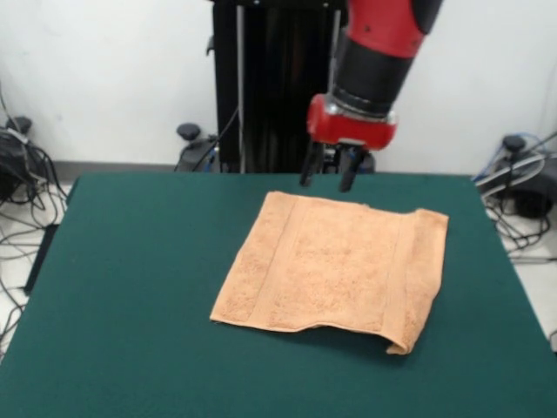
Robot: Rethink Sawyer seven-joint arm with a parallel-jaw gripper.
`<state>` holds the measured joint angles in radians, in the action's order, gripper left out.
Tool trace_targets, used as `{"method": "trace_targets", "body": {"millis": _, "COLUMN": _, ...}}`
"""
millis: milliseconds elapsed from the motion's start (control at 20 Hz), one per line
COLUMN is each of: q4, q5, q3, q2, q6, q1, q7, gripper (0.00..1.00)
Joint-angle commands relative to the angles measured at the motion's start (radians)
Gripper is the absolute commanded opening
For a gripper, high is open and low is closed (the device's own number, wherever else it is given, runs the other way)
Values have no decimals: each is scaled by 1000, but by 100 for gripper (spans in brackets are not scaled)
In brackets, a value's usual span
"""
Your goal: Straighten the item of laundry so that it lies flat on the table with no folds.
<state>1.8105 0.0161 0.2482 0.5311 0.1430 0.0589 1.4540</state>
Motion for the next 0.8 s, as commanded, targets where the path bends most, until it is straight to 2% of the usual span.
{"method": "trace_targets", "body": {"millis": 50, "q4": -134, "q5": -66, "q3": -141, "q2": -35, "q6": 91, "q1": -60, "q7": 1, "gripper": 100}}
{"method": "trace_targets", "body": {"millis": 300, "q4": -151, "q5": -65, "q3": -133, "q2": -37, "q6": 118, "q1": -32, "q7": 54, "gripper": 100}}
{"method": "trace_targets", "body": {"millis": 450, "q4": -158, "q5": -18, "q3": -182, "q2": 17, "q6": 204, "q1": -55, "q7": 74, "gripper": 100}}
{"method": "trace_targets", "body": {"millis": 700, "q4": -178, "q5": -9, "q3": -331, "q2": 57, "q6": 357, "q1": -161, "q7": -26, "gripper": 100}}
{"method": "trace_targets", "body": {"millis": 800, "q4": -191, "q5": -15, "q3": -401, "q2": 58, "q6": 462, "q1": -211, "q7": -103, "gripper": 100}}
